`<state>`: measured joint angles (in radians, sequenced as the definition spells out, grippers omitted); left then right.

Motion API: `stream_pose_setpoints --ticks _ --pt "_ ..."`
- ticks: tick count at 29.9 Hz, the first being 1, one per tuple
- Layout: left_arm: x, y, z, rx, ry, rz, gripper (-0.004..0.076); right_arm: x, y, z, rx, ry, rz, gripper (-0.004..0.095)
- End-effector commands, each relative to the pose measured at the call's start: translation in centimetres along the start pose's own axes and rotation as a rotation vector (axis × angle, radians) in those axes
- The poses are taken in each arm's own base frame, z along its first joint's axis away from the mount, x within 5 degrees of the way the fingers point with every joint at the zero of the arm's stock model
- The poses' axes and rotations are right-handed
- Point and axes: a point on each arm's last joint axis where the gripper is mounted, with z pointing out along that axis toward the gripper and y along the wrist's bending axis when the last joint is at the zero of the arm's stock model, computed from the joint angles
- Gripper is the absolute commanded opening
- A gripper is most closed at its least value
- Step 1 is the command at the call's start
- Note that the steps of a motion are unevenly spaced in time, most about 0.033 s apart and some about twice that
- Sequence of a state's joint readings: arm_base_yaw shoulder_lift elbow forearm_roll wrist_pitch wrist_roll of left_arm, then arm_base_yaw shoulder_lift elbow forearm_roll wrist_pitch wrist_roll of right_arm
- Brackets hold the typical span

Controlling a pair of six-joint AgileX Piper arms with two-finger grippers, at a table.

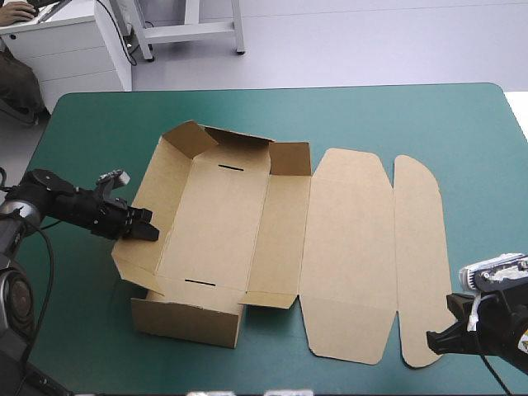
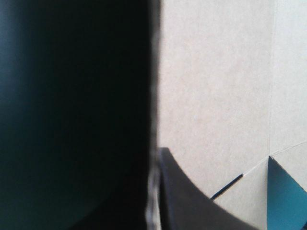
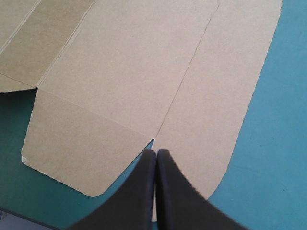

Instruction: Fold the box

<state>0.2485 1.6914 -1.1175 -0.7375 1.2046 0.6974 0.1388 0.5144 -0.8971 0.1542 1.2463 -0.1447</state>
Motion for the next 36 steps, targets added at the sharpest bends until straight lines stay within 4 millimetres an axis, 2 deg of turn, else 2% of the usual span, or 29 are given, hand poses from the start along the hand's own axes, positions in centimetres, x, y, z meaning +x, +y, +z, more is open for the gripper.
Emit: stream_pose_setpoints --ticks 1,6,10,15,20,30,33,36 --pt "-0.8 -3.8 -3.7 0.024 -0.066 0.119 -0.0008 -0.4 0.1 -0.4 -0.001 -0.012 -0.007 -0.0020" --pt "-1.9 -7.2 -6.8 -0.157 -0.091 0.268 -0.0007 -0.4 0.0 -0.4 0.000 -0.011 -0.007 -0.0020" --pt "-3.0 -11.5 -9.1 -0.281 -0.152 0.460 -0.0007 -0.4 0.0 -0.4 0.000 -0.011 -0.007 -0.0020" --pt "-3.9 -16.9 -10.3 -0.407 -0.195 0.697 -0.0006 -0.4 0.0 -0.4 0.000 -0.011 -0.007 -0.0020" --pt "-3.6 -21.3 -9.7 -0.497 -0.201 0.892 -0.0007 -0.4 0.0 -0.4 0.000 -0.011 -0.007 -0.0020" --pt "-2.5 -28.9 -5.1 -0.661 -0.288 1.306 -0.0008 -0.4 0.0 -0.4 0.000 -0.011 -0.007 -0.0020" --pt "-2.2 -30.4 -3.7 -0.704 -0.307 1.408 -0.0008 -0.4 0.0 -0.4 0.001 -0.013 -0.007 -0.0020" --pt "-1.6 -31.1 -2.9 -0.771 -0.309 1.456 -0.0008 -0.4 0.1 -0.4 -0.001 -0.013 -0.005 -0.0020"
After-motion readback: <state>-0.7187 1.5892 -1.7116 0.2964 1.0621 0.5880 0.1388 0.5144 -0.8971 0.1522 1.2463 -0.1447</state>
